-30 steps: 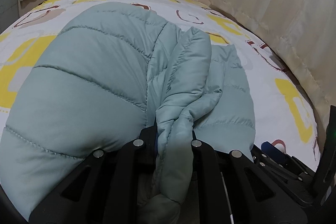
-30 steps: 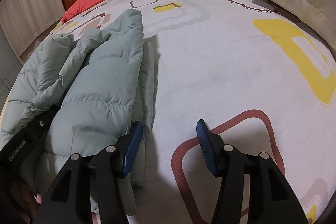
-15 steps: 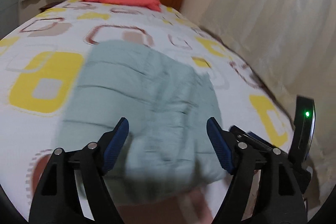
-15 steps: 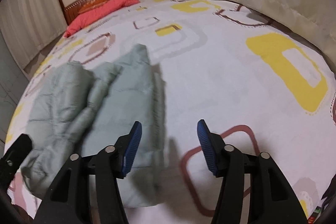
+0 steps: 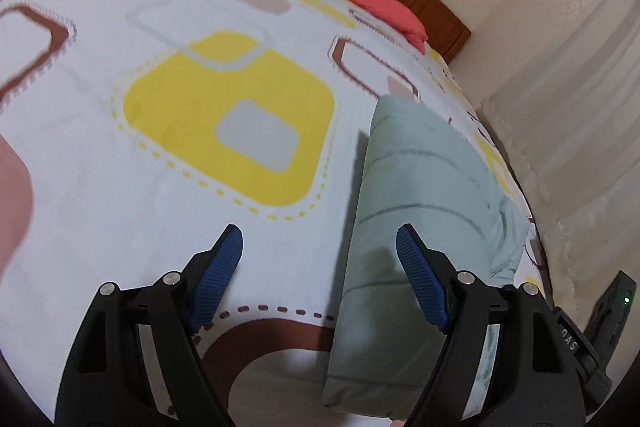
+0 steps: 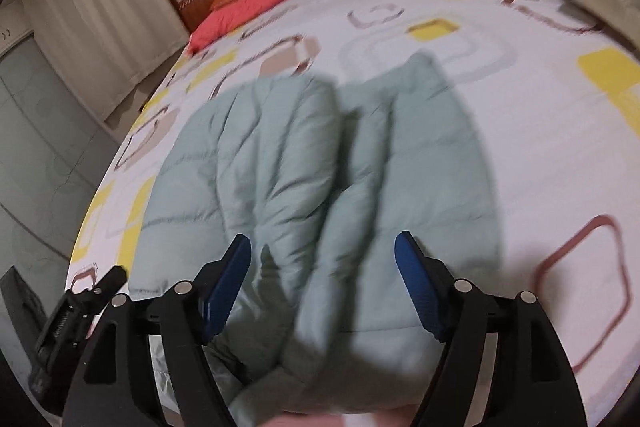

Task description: Fold large clothes

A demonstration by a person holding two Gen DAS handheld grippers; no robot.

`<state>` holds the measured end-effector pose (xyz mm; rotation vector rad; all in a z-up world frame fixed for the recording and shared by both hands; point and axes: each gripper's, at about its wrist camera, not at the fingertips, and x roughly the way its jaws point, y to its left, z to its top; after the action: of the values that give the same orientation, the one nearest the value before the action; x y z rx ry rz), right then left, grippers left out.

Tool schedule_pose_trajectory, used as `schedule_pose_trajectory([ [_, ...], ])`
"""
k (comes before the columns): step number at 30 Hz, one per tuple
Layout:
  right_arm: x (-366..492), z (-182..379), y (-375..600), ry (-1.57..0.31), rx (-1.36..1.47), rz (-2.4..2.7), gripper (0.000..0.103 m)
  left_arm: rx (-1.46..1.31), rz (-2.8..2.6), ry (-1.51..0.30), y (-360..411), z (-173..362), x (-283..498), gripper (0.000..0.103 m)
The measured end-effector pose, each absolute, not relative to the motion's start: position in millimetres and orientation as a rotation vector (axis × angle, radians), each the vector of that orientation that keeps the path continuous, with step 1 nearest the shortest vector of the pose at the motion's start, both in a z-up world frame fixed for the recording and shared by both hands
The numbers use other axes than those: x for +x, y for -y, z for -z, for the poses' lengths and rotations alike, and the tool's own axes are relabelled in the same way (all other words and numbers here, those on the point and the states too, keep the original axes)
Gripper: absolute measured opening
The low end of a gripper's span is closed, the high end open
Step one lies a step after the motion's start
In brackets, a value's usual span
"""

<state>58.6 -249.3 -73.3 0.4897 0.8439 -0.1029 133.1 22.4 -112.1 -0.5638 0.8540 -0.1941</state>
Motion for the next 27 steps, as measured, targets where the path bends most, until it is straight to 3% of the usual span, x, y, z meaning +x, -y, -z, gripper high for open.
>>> schedule_pose_trajectory([
  [1,61,76,246,-0.853,0.492,0.091,0.065,-0.570,0.200,-0.861,-21,114,134,0.079],
  [2,62,77,243,-0.853,0.486,0.085,0.049,-0.575,0.205,-0.865,-20,115,134,0.079],
  [3,64,77,242,-0.860,0.480,0.075,0.024,-0.579,0.211,-0.860,-19,115,133,0.079],
  [5,64,72,248,-0.849,0.502,0.057,0.014,-0.580,0.230,-0.845,-15,110,133,0.079],
  [11,51,56,286,-0.787,0.479,0.156,0.012,-0.539,0.295,-0.833,11,100,132,0.079],
  [18,53,86,317,-0.827,0.471,0.197,0.012,-0.403,0.271,-0.897,54,116,138,0.079],
  [27,52,95,323,-0.824,0.468,0.214,0.016,-0.332,0.263,-0.924,67,121,148,0.071],
])
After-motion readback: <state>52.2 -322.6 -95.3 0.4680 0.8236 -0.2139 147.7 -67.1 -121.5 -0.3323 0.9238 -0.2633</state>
